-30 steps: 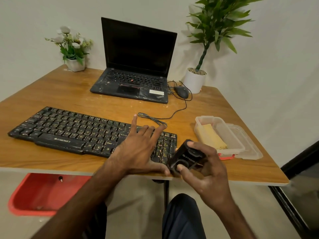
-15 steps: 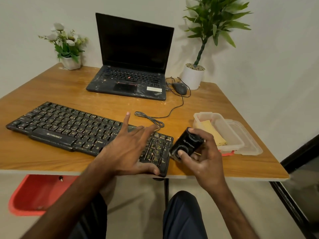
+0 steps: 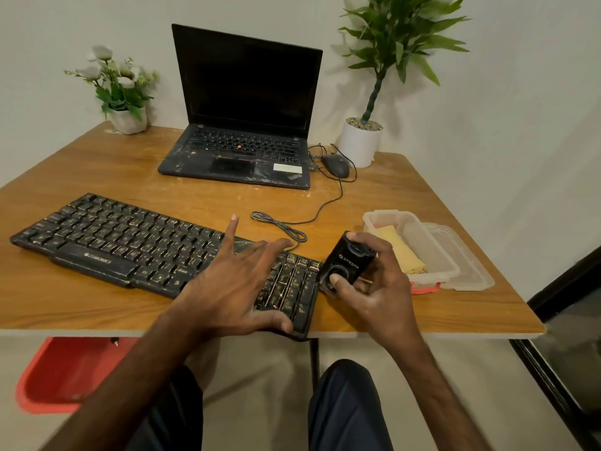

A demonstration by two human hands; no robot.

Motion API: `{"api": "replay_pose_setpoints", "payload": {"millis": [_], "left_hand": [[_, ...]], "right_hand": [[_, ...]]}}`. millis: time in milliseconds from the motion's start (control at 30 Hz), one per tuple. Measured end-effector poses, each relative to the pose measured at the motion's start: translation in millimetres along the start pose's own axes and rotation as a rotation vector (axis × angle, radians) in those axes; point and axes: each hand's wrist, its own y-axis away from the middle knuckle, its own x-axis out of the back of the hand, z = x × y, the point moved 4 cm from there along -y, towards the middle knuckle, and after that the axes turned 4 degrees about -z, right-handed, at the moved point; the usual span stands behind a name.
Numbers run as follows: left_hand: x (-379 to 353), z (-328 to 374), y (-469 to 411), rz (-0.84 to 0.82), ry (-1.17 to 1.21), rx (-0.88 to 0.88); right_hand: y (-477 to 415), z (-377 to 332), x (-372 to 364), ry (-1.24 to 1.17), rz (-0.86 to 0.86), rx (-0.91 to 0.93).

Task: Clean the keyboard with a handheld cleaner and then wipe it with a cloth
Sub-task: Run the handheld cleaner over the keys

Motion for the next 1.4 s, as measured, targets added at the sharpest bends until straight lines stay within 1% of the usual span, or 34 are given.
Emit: {"api": "replay_pose_setpoints", "payload": {"millis": [133,200,367,533,600,667,733,800,867,933,967,1033,1100,1167,1267,1333,1400], "left_hand": [[0,0,0,0.012,0.003,0.002],[0,0,0,0.024,0.011,0.002],[2,2,1,0.016,0.006,-0.014],[3,3,1,0.025,0.005,-0.009],[3,3,1,0.024,0.003,-0.009],[2,2,1,0.025,0.003,-0.011],[2,2,1,0.025,0.013,-0.014],[1,2,0,0.022,0.019,-0.019],[2,2,0,0.023,0.023,-0.025],[1,2,0,0.021,0.019,-0.026],[1,2,1,0.019,0.018,-0.027],[1,2,0,0.019,0.017,-0.026],[1,2,0,0.029,0.006,-0.025],[1,2,1,0.037,-0.002,-0.025],[1,2,1,0.033,0.008,-0.024],[0,2,0,0.033,0.011,-0.025],[0,2,0,0.041,0.010,-0.027]], "right_hand": [[29,-6,-4,-0.126,-0.067,0.025],[37,-7,-6,-0.150,-0.077,0.038],[6,0,1,-0.084,0.063,0.007],[-23,0,-4,0.079,0.068,0.016],[-25,-1,-4,0.179,0.088,0.042],[-21,-1,0,0.224,0.110,0.077],[-15,-1,-2,0.215,0.066,0.117],[-13,-2,-7,0.245,-0.015,0.159],[-18,-5,-10,0.355,-0.067,0.198],[-26,-7,-8,0.463,-0.073,0.237],[-29,-7,-6,0.474,-0.070,0.243],[-30,-7,-4,0.423,-0.084,0.242],[-27,-6,-6,0.385,-0.139,0.255],[-27,-5,-7,0.431,-0.186,0.269],[-32,-4,0,0.524,-0.128,0.276],[-33,-7,0,0.465,-0.121,0.263],[-31,-9,-6,0.429,-0.203,0.304]]}}
